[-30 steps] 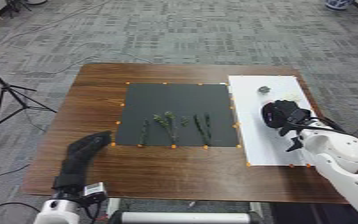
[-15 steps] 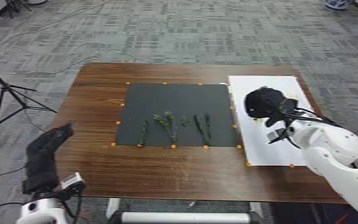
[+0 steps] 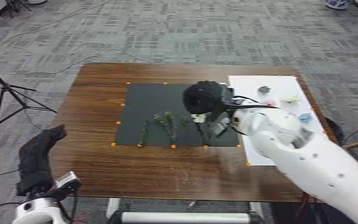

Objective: Arrange flowers

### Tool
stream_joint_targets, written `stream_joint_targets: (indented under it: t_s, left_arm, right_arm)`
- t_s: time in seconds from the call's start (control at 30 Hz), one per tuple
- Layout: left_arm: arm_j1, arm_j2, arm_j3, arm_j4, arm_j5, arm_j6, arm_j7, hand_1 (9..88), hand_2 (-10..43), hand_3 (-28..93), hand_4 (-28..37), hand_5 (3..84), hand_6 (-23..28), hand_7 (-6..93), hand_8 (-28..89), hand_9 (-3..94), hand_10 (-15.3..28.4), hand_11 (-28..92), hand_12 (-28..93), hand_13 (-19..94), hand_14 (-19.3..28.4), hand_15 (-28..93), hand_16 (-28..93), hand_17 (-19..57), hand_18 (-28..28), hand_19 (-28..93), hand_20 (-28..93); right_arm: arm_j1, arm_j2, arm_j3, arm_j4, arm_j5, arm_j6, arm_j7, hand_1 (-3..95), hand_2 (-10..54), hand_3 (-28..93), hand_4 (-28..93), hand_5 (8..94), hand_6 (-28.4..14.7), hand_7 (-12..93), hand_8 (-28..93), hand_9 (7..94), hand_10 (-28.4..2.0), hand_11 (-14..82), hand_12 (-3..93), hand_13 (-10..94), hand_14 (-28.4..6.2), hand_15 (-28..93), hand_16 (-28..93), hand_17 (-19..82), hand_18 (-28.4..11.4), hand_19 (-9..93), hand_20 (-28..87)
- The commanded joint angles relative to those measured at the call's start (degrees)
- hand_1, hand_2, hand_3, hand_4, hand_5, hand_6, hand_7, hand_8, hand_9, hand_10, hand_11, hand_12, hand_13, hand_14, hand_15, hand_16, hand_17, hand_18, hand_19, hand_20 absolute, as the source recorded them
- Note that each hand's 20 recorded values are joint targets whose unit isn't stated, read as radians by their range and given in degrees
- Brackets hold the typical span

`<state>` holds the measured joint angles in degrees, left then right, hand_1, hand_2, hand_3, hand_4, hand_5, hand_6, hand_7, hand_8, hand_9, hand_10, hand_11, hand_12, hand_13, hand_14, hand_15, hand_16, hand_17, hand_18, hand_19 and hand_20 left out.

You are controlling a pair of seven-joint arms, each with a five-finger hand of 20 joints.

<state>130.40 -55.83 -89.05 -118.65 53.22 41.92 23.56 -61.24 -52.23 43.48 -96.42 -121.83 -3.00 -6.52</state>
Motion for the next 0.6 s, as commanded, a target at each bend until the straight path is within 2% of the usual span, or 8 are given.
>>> stream_joint_targets:
  t_s: [0.03, 0.07, 0.1, 0.13, 0.2, 0.3, 0.47, 0.6]
  left_arm:
    - [-1.1, 0.35, 1.36, 0.26, -0.63, 3.84, -1.05, 25.3, 32.3, 61, -28.3, 51.7, 3.9, 16.9, -10, 51.7, 14.0, 20, 11, 33, 11.2, 9, 1, 6.5, 5.4, 7, 15]
    - [-1.8, 0.78, 1.83, 0.58, -1.52, 4.53, -0.5, 25.9, 32.7, 61, -28.3, 50.9, 4.6, 16.3, -10, 51.6, 13.9, 19, 11, 33, 11.0, 9, 0, 6.5, 5.3, 7, 15]
    - [-1.5, 0.91, 1.94, 0.3, -2.32, 5.77, -0.12, 25.9, 33.1, 61, -28.3, 50.2, 5.2, 15.7, -10, 51.3, 13.8, 18, 10, 32, 10.8, 9, 0, 6.6, 5.3, 7, 15]
    - [-1.2, 0.95, 1.74, 0.11, -2.96, 5.75, -0.22, 25.7, 33.4, 62, -28.3, 49.8, 5.5, 15.4, -10, 51.1, 13.8, 18, 10, 32, 10.7, 9, 0, 6.6, 5.2, 7, 15]
    - [-1.7, 1.2, 2.32, 0.33, -4.94, 5.49, 1.04, 24.0, 34.2, 65, -28.3, 49.1, 6.5, 14.7, -10, 50.7, 13.8, 18, 9, 32, 10.3, 9, -1, 6.6, 5.0, 7, 15]
    - [-1.6, 1.45, 2.37, 0.29, -4.09, 4.56, 0.21, 22.2, 34.5, 68, -28.3, 49.1, 6.9, 14.3, -10, 50.8, 14.0, 18, 8, 32, 10.1, 9, -2, 6.6, 4.9, 7, 14]
    - [-1.8, 1.73, 2.77, 0.25, -6.15, 4.93, 1.07, 22.5, 32.3, 67, -28.3, 49.5, 5.8, 14.5, -10, 51.5, 14.0, 18, 7, 32, 10.5, 9, -2, 6.3, 5.2, 8, 15]
    - [-1.1, 1.81, 2.33, -0.15, -6.42, 4.36, 1.23, 22.2, 31.5, 67, -28.3, 49.7, 5.5, 14.9, -10, 51.4, 14.3, 19, 8, 32, 10.6, 9, -2, 5.8, 5.7, 9, 15]
  right_arm:
    - [4.2, -20.5, 0.4, 6.2, -1.7, -4.7, -0.6, 61.7, -9.5, 62, -20, 64.4, 3.0, 46, 16, 83.4, -6.5, 15.0, 51.1, 86, -0.4, 70, 37, 61, -12.0, 93, 68]
    - [4.9, -21.5, -0.3, 7.1, -1.0, -4.6, 0.2, 61.7, -9.5, 62, -21, 64.5, 3.0, 46, 16, 83.4, -6.5, 14.9, 51.0, 86, -0.4, 70, 37, 61, -12.0, 93, 68]
    - [4.5, -23.6, 0.3, 8.1, -1.5, -5.3, 0.1, 61.7, -9.5, 62, -21, 64.6, 2.9, 46, 15, 83.6, -6.6, 14.7, 50.8, 86, -0.3, 70, 37, 61, -12.0, 93, 68]
    - [4.2, -24.7, 0.2, 8.8, -1.4, -5.6, 0.6, 61.7, -9.5, 62, -21, 64.7, 2.9, 46, 15, 83.7, -6.5, 14.6, 50.7, 86, -0.3, 70, 37, 62, -11.9, 93, 68]
    - [3.8, -27.3, 0.5, 10.7, -2.7, -6.1, 0.4, 61.6, -9.5, 62, -21, 65.1, 2.7, 46, 15, 83.8, -6.5, 14.3, 50.3, 86, -0.3, 70, 37, 62, -11.8, 93, 68]
    - [2.9, -29.4, 0.0, 12.1, -2.6, -6.2, 1.4, 61.8, -9.5, 62, -21, 65.3, 2.7, 47, 14, 84.2, -6.5, 13.9, 49.8, 86, -0.3, 70, 37, 62, -11.8, 93, 68]
    - [0.4, -31.7, -0.8, 12.6, -3.2, -5.8, 2.6, 61.8, -9.5, 62, -21, 65.5, 2.6, 48, 12, 84.7, -6.7, 13.2, 49.1, 86, -0.2, 70, 37, 62, -11.7, 93, 69]
    - [-0.5, -32.2, -1.7, 14.2, -8.4, -3.3, -0.3, 61.8, -9.5, 62, -20, 65.9, 2.2, 49, 11, 85.0, -6.7, 12.8, 48.4, 86, -0.1, 70, 37, 62, -11.8, 93, 68]
